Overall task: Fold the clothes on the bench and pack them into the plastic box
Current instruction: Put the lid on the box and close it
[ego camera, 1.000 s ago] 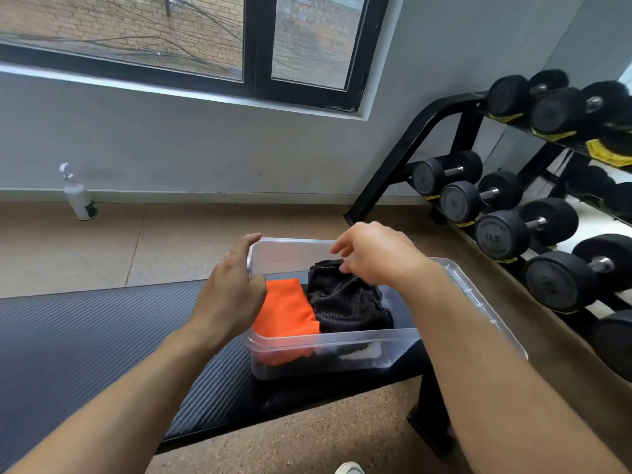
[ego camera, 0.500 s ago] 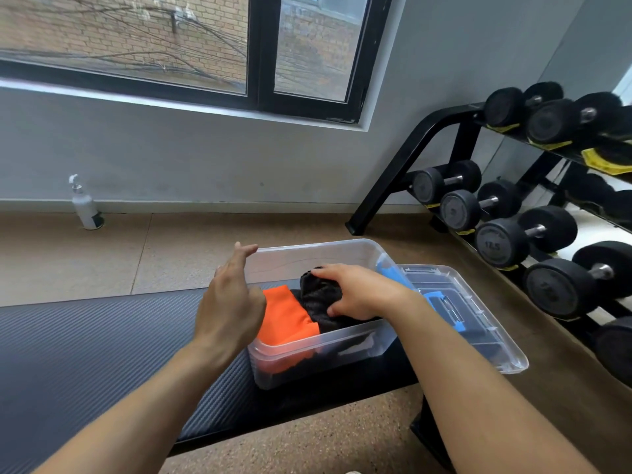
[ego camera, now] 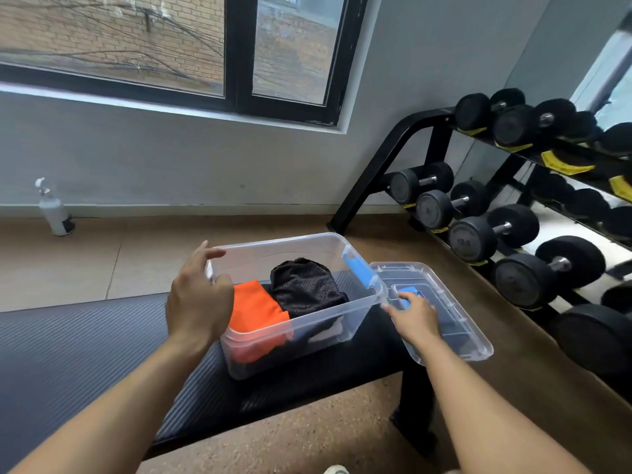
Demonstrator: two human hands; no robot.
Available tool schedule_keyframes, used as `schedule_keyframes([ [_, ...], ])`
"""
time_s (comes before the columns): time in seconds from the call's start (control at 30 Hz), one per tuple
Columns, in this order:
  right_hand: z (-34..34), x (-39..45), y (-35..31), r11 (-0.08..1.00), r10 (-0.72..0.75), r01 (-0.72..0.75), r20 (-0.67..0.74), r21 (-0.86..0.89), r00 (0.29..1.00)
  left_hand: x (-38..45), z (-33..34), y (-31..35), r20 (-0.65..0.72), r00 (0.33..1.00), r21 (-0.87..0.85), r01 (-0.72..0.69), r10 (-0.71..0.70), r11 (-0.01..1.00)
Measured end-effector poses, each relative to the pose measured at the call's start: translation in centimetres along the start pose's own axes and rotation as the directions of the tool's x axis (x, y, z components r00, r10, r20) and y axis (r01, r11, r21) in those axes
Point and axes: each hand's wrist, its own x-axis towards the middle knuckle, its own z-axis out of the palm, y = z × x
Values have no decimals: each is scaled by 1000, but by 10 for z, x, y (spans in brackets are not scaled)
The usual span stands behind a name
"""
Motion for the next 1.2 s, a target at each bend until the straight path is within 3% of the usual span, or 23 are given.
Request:
schedule_keyframes([
  [0.07, 6, -2, 11, 997, -6, 8, 32, -75, 999, -1, 1, -1, 5, 1000, -37, 15, -15, 999],
  [0.27, 10, -4, 9, 956, 59, -74, -61, -283, 996, -7, 1, -7, 30, 999, -116, 21, -17, 993],
  [0.43, -11, -7, -18, 998, -32, 12, -326, -63, 945, -36, -3, -7, 95, 995, -80, -20, 28, 997],
  [0.57, -28, -15, -52, 951, -225, 305, -559, 51, 798, -52, 4, -9, 195, 970, 24, -155, 147, 988],
  [0.7, -41, -37, -86, 810, -417, 586, -685, 19, 598, -47, 1, -4, 209, 973, 9, -98, 95, 995],
  [0.8, -49, -56, -106, 704, -473, 710, -738, 12, 482, -47, -3, -3, 238, 969, -43, -53, 61, 998],
  [0.9, -59, -67, -116, 619, -525, 777, -798, -118, 297, -35, -15, 5, 190, 982, -150, 38, -9, 988],
  [0.97, -61, -68, -116, 563, -546, 804, -816, -191, 189, -24, -26, 7, 115, 993, -188, 18, 4, 982],
  [1.1, -57, -65, -112, 472, -617, 852, -775, -225, 138, -10, -45, 3, -31, 988, -204, -158, 154, 966],
  [1.2, -55, -69, -116, 423, -646, 882, -752, -208, 132, -8, -51, 5, -30, 955, -187, -294, 294, 937],
])
